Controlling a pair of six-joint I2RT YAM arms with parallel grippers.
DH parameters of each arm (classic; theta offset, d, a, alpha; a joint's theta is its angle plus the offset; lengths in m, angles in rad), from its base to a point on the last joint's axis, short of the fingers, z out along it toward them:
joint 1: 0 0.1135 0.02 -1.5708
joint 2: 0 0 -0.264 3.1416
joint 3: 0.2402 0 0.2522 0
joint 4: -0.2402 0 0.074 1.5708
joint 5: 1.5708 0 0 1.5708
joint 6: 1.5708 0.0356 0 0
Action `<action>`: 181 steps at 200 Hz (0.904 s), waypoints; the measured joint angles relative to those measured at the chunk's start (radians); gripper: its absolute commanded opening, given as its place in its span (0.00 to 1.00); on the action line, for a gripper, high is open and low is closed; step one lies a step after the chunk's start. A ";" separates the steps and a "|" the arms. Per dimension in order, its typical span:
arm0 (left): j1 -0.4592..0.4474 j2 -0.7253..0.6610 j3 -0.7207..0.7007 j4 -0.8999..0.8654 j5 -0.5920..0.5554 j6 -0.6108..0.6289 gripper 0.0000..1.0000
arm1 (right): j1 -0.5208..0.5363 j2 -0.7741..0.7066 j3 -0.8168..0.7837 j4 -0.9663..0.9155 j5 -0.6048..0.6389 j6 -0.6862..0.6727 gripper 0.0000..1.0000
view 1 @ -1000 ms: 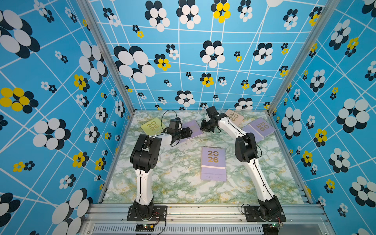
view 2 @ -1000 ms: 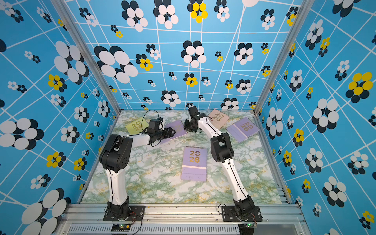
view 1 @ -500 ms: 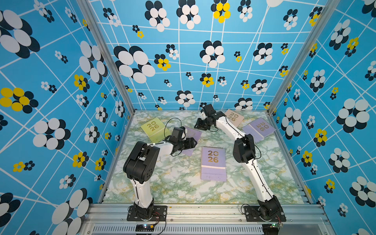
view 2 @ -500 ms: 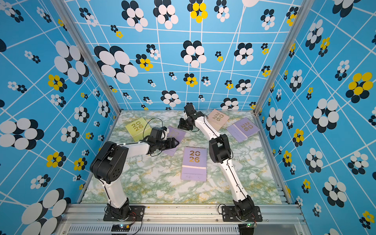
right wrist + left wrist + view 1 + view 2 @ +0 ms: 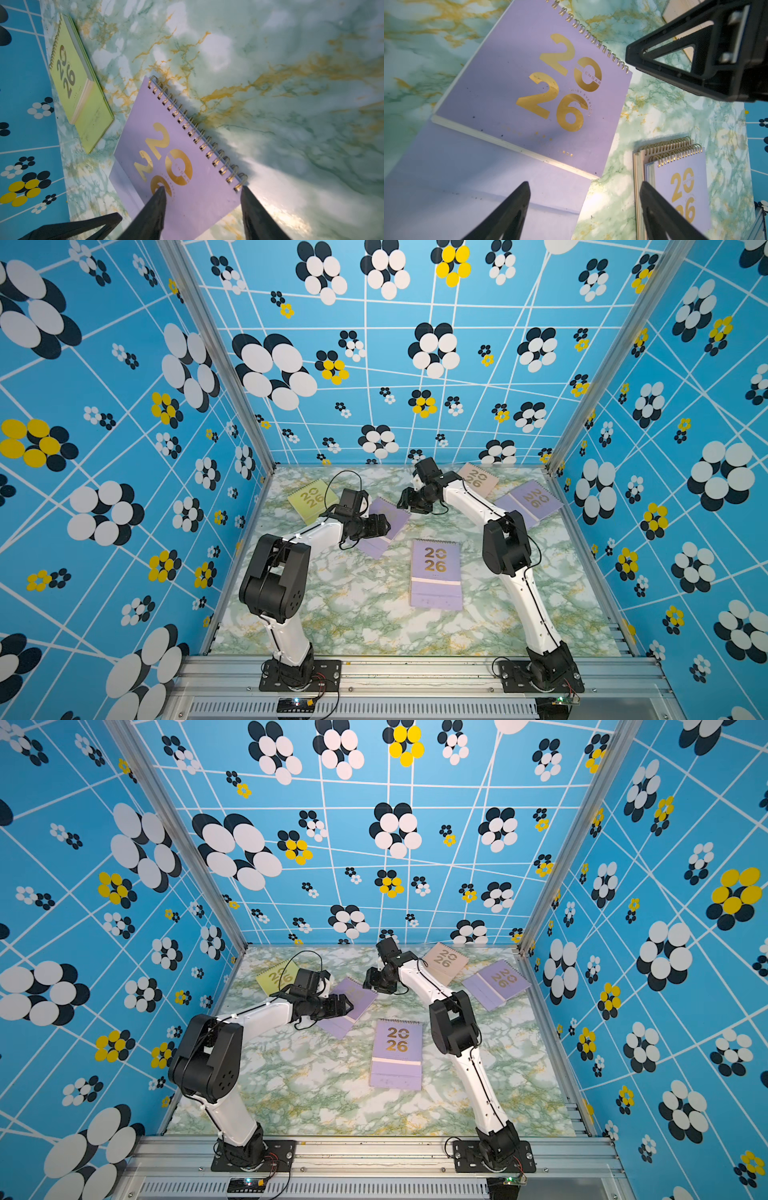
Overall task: Stack the calendars
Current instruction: Move the calendar to the center of the board.
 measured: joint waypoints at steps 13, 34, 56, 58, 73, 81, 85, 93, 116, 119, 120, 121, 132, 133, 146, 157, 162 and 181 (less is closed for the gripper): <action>0.001 -0.011 0.000 -0.017 -0.008 0.009 0.86 | 0.000 -0.016 -0.011 0.007 0.000 0.007 0.61; 0.010 -0.018 0.002 -0.038 -0.034 0.023 0.86 | 0.000 -0.038 -0.040 0.021 0.004 0.023 0.61; 0.041 -0.019 0.023 -0.056 -0.051 0.032 0.86 | 0.001 -0.040 -0.057 0.025 0.010 0.032 0.62; 0.044 -0.019 0.026 -0.057 -0.051 0.032 0.86 | 0.001 -0.040 -0.059 0.025 0.010 0.033 0.62; 0.068 -0.017 0.056 -0.059 -0.060 0.037 0.86 | 0.004 -0.040 -0.067 0.024 0.014 0.041 0.62; 0.078 -0.014 0.077 -0.059 -0.065 0.038 0.86 | 0.006 -0.040 -0.069 0.024 0.015 0.045 0.63; 0.083 -0.011 0.089 -0.058 -0.066 0.038 0.86 | 0.007 -0.040 -0.069 0.024 0.016 0.048 0.63; 0.092 -0.002 0.112 -0.056 -0.067 0.040 0.86 | 0.010 -0.040 -0.069 0.024 0.018 0.051 0.63; 0.108 0.054 0.183 -0.051 -0.065 0.049 0.86 | 0.022 -0.040 -0.070 0.021 0.019 0.056 0.63; 0.109 0.060 0.190 -0.051 -0.065 0.052 0.86 | 0.024 -0.040 -0.071 0.021 0.019 0.057 0.63; 0.109 0.062 0.191 -0.051 -0.065 0.052 0.86 | 0.024 -0.040 -0.071 0.021 0.019 0.058 0.63; 0.110 0.068 0.194 -0.050 -0.065 0.052 0.86 | 0.024 -0.040 -0.072 0.021 0.019 0.059 0.63; 0.113 0.095 0.214 -0.049 -0.064 0.056 0.86 | 0.030 -0.041 -0.078 0.021 0.019 0.063 0.63; 0.113 0.097 0.216 -0.049 -0.064 0.056 0.86 | 0.030 -0.042 -0.078 0.021 0.019 0.063 0.63; 0.117 0.136 0.235 -0.049 -0.058 0.059 0.85 | 0.035 -0.043 -0.091 0.022 0.021 0.070 0.63; 0.120 0.160 0.244 -0.050 -0.054 0.060 0.85 | 0.036 -0.049 -0.111 0.022 0.024 0.076 0.63; 0.122 0.170 0.245 -0.050 -0.053 0.062 0.85 | 0.037 -0.051 -0.119 0.020 0.026 0.077 0.63; 0.126 0.200 0.254 -0.053 -0.045 0.064 0.85 | 0.036 -0.055 -0.140 0.019 0.031 0.079 0.63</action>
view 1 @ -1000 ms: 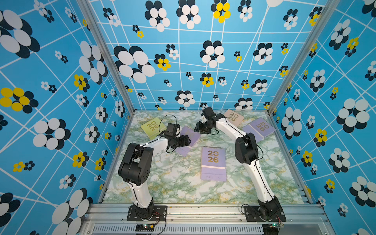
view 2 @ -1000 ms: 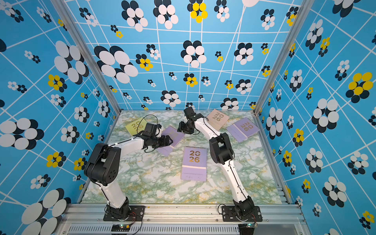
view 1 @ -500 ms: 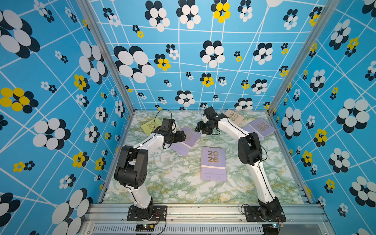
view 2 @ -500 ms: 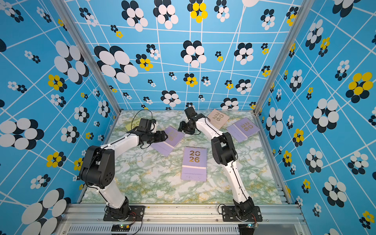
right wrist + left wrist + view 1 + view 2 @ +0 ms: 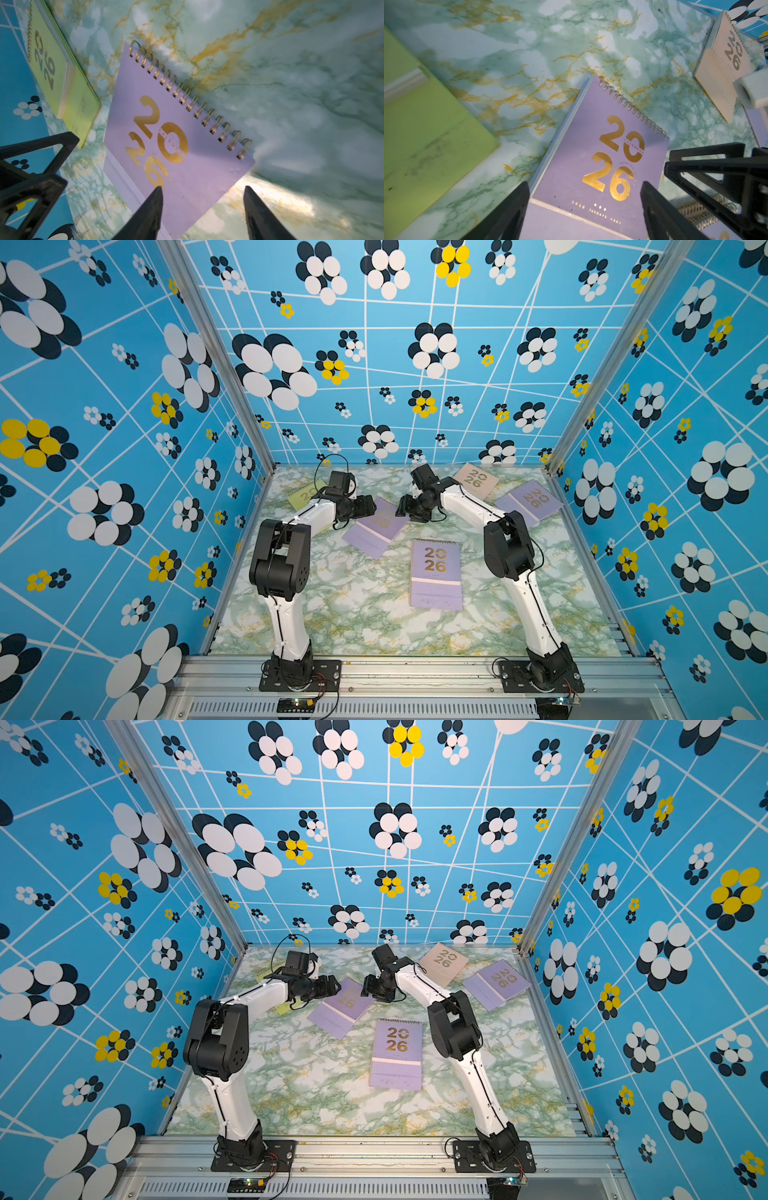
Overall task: Stack the calendars
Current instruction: Adjust the calendar at the center of the board.
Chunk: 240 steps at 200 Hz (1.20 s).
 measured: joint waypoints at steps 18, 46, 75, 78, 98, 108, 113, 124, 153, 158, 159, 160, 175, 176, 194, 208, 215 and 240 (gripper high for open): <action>0.000 0.015 0.008 0.000 0.006 0.002 0.85 | 0.000 0.000 -0.005 -0.002 0.003 0.003 0.63; 0.002 0.030 0.023 0.001 0.018 0.002 0.85 | 0.000 0.000 -0.004 -0.002 0.002 0.011 0.63; 0.002 0.051 0.029 0.006 0.025 0.002 0.85 | 0.000 0.002 0.024 -0.005 0.002 0.018 0.64; 0.002 0.053 0.029 0.006 0.025 0.002 0.85 | 0.000 0.003 0.029 -0.005 0.002 0.018 0.63; 0.002 0.070 0.029 0.006 0.026 0.001 0.84 | 0.000 0.012 0.076 -0.007 -0.003 0.022 0.63; 0.002 0.072 0.027 0.006 0.026 0.000 0.84 | 0.000 0.021 0.101 -0.006 -0.008 0.024 0.63; 0.002 0.072 0.027 0.006 0.026 0.000 0.84 | 0.000 0.026 0.112 -0.006 -0.011 0.025 0.63; 0.002 0.072 0.027 0.010 0.026 -0.001 0.84 | 0.000 0.041 0.135 -0.007 -0.015 0.026 0.63; 0.002 0.072 0.003 0.023 0.026 -0.002 0.84 | 0.000 0.073 0.165 -0.023 -0.017 0.025 0.63; 0.002 0.072 -0.004 0.027 0.025 -0.002 0.84 | 0.000 0.074 0.165 -0.029 -0.016 0.025 0.63; 0.002 0.072 -0.006 0.027 0.025 -0.002 0.84 | 0.000 0.074 0.165 -0.029 -0.016 0.025 0.63; 0.002 0.072 -0.007 0.027 0.025 -0.001 0.84 | 0.000 0.074 0.164 -0.029 -0.016 0.025 0.63; 0.002 0.068 -0.022 0.037 0.026 -0.002 0.84 | 0.000 0.073 0.150 -0.025 -0.016 0.025 0.63; 0.002 0.068 -0.023 0.039 0.026 -0.002 0.84 | 0.000 0.072 0.147 -0.024 -0.015 0.025 0.64; 0.002 0.064 -0.032 0.053 0.026 -0.002 0.84 | 0.000 0.068 0.111 -0.018 -0.009 0.025 0.64; 0.002 0.063 -0.038 0.061 0.026 -0.002 0.84 | 0.000 0.053 0.098 -0.013 -0.005 0.025 0.64; 0.002 0.062 -0.038 0.062 0.026 -0.002 0.84 | 0.000 0.048 0.092 -0.014 0.000 0.025 0.64; 0.002 0.062 -0.039 0.062 0.026 -0.002 0.84 | 0.000 0.036 0.057 -0.011 0.008 0.025 0.64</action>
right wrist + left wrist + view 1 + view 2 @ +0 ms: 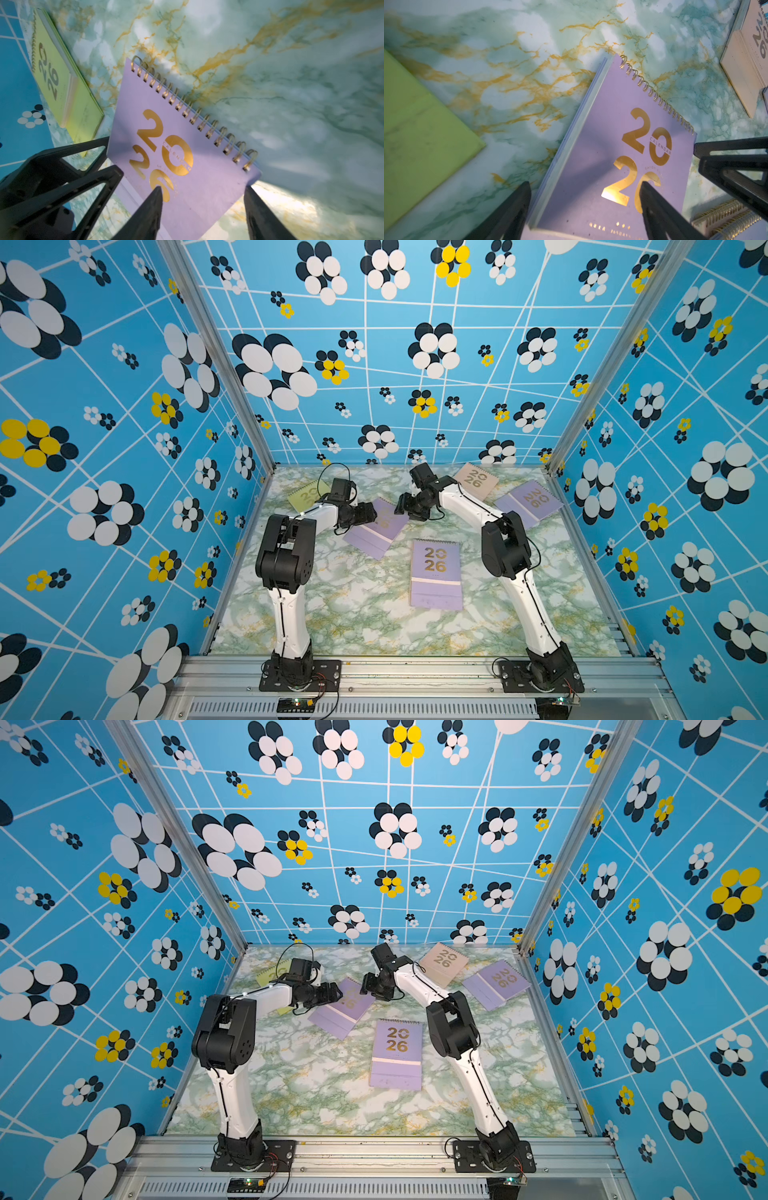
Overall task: Stack the calendars
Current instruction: Adjust the calendar at the center of the board.
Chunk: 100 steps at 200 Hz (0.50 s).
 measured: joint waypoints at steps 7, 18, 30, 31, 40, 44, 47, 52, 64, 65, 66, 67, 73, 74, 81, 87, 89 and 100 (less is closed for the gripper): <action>0.000 0.000 0.000 0.000 0.000 0.000 0.84 | 0.000 0.000 -0.004 0.001 0.002 0.000 0.64; 0.000 0.000 0.000 0.000 0.000 0.000 0.84 | 0.000 0.000 -0.010 0.000 0.002 0.000 0.64; 0.000 -0.001 -0.002 0.002 0.000 0.000 0.84 | 0.000 0.000 -0.010 -0.001 0.002 0.000 0.64; 0.000 -0.001 -0.002 0.002 0.000 0.000 0.84 | 0.000 0.000 -0.010 -0.001 0.002 0.000 0.64; 0.000 -0.002 -0.002 0.003 0.000 0.000 0.83 | 0.000 0.000 -0.010 -0.001 0.002 0.000 0.64; 0.000 -0.002 -0.004 0.004 0.000 0.000 0.83 | 0.000 0.000 -0.010 0.000 0.002 0.000 0.64; 0.000 -0.002 -0.005 0.006 0.000 0.000 0.83 | 0.000 0.000 -0.010 0.000 0.002 0.000 0.64; 0.000 -0.002 -0.005 0.007 0.002 0.000 0.83 | 0.000 0.000 -0.010 -0.001 0.002 0.000 0.64; 0.002 -0.002 -0.006 0.009 0.006 0.000 0.82 | 0.000 0.000 -0.010 -0.001 0.002 0.000 0.64; 0.002 -0.002 -0.006 0.010 0.007 0.000 0.82 | 0.000 0.000 -0.010 -0.001 0.002 0.000 0.64; 0.002 -0.002 -0.006 0.010 0.007 0.000 0.82 | 0.000 0.000 -0.010 -0.001 0.002 0.000 0.64; 0.002 -0.002 -0.006 0.010 0.008 0.000 0.82 | 0.000 0.000 -0.010 -0.001 0.002 0.000 0.64; 0.003 -0.003 -0.008 0.011 0.011 0.000 0.82 | 0.000 0.000 -0.010 -0.001 0.001 0.000 0.64; 0.003 -0.003 -0.008 0.011 0.011 0.000 0.82 | 0.000 0.000 -0.009 -0.001 0.001 0.000 0.64; 0.003 -0.005 -0.013 0.018 0.015 0.000 0.82 | 0.000 0.000 -0.007 -0.002 0.000 0.000 0.64; 0.003 -0.006 -0.017 0.020 0.017 0.000 0.82 | 0.000 0.003 0.000 -0.005 -0.002 0.000 0.64; 0.003 -0.008 -0.019 0.021 0.018 0.000 0.82 | 0.000 0.004 0.003 -0.006 -0.003 0.000 0.64; 0.004 -0.013 -0.029 0.027 0.019 0.000 0.82 | 0.000 0.014 0.027 -0.011 -0.006 0.000 0.64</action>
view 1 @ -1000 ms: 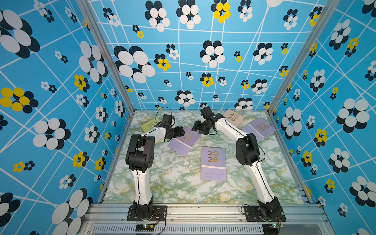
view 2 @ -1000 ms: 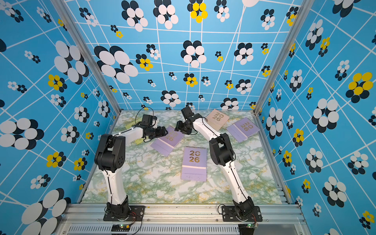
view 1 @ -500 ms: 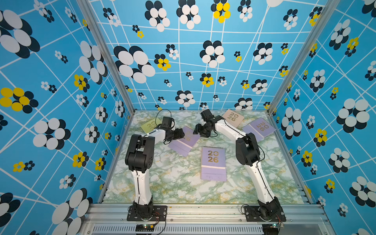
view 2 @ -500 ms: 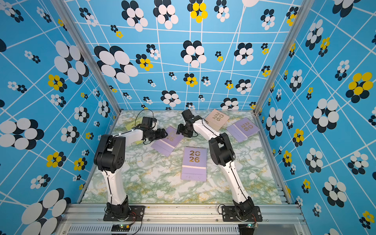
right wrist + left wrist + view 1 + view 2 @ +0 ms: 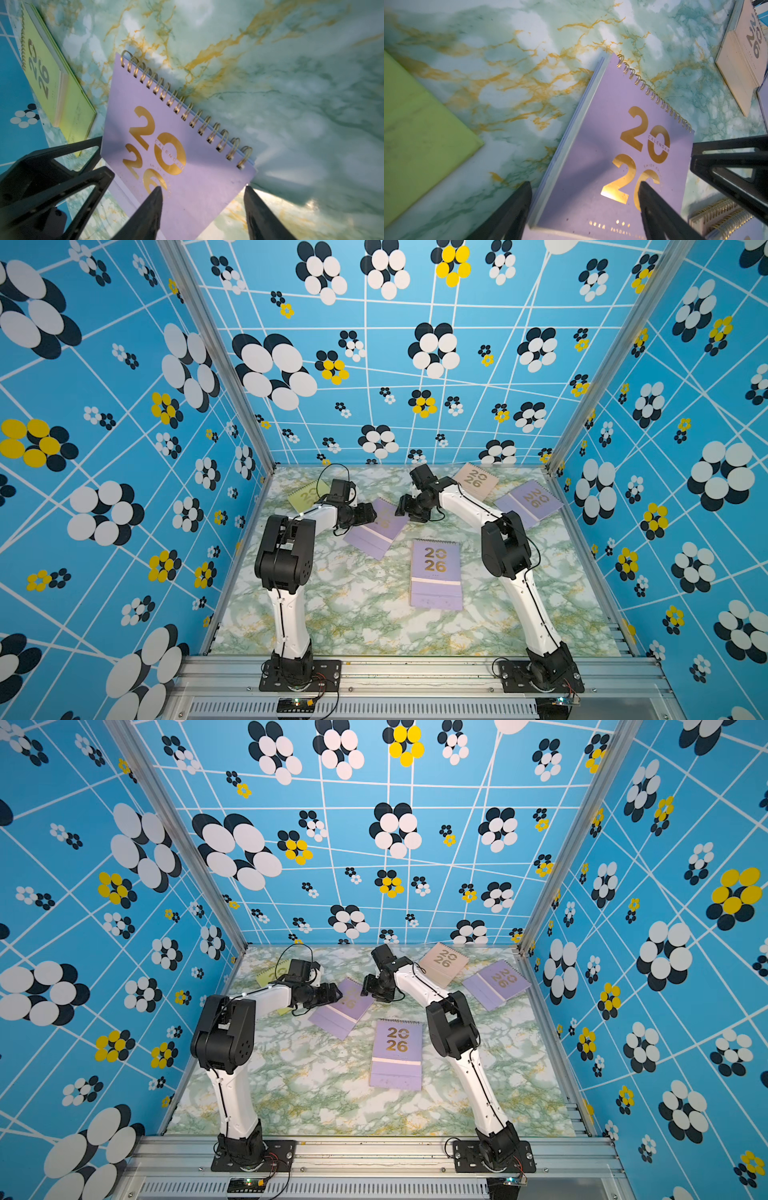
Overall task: Stack the calendars
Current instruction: Adjust the calendar at the center of the board.
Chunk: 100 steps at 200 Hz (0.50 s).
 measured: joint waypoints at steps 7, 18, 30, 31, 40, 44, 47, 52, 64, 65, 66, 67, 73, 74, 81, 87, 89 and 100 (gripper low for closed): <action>0.000 -0.006 -0.010 0.003 0.001 0.000 0.82 | 0.000 0.008 0.017 -0.002 -0.003 0.000 0.64; 0.000 -0.019 -0.029 0.010 0.004 0.000 0.82 | 0.000 0.021 0.040 -0.002 -0.012 -0.001 0.64; 0.000 -0.034 -0.056 0.025 0.009 -0.004 0.82 | 0.000 0.037 0.068 -0.010 -0.021 -0.005 0.64; 0.000 -0.035 -0.058 0.026 0.010 -0.005 0.82 | 0.000 0.038 0.071 -0.010 -0.022 -0.005 0.64; 0.000 -0.047 -0.077 0.035 0.014 -0.009 0.81 | 0.001 0.054 0.100 -0.019 -0.026 -0.008 0.64; 0.000 -0.053 -0.086 0.040 0.017 -0.011 0.81 | 0.002 0.062 0.113 -0.022 -0.027 -0.011 0.64; 0.000 -0.057 -0.094 0.045 0.019 -0.013 0.81 | 0.002 0.066 0.121 -0.025 -0.027 -0.011 0.64; 0.000 -0.063 -0.104 0.050 0.023 -0.016 0.81 | 0.003 0.074 0.132 -0.027 -0.029 -0.014 0.64; 0.000 -0.080 -0.131 0.063 0.029 -0.023 0.81 | 0.006 0.088 0.152 -0.030 -0.035 -0.018 0.64; 0.000 -0.081 -0.134 0.064 0.029 -0.024 0.81 | 0.006 0.088 0.153 -0.030 -0.035 -0.019 0.64; 0.000 -0.082 -0.135 0.064 0.029 -0.024 0.81 | 0.006 0.089 0.153 -0.030 -0.036 -0.019 0.64; 0.000 -0.084 -0.137 0.065 0.030 -0.025 0.81 | 0.007 0.089 0.154 -0.031 -0.037 -0.019 0.64; 0.000 -0.092 -0.150 0.069 0.033 -0.030 0.81 | 0.009 0.093 0.158 -0.032 -0.041 -0.021 0.64; 0.000 -0.093 -0.152 0.069 0.033 -0.031 0.81 | 0.009 0.093 0.159 -0.032 -0.042 -0.023 0.64; 0.000 -0.105 -0.169 0.075 0.034 -0.035 0.81 | 0.012 0.097 0.163 -0.034 -0.046 -0.023 0.64; 0.000 -0.118 -0.187 0.078 0.034 -0.038 0.81 | 0.014 0.098 0.166 -0.038 -0.050 -0.024 0.63; 0.000 -0.122 -0.192 0.079 0.035 -0.038 0.81 | 0.015 0.098 0.167 -0.039 -0.051 -0.026 0.63; 0.000 -0.151 -0.227 0.080 0.034 -0.045 0.81 | 0.020 0.099 0.171 -0.047 -0.056 -0.027 0.63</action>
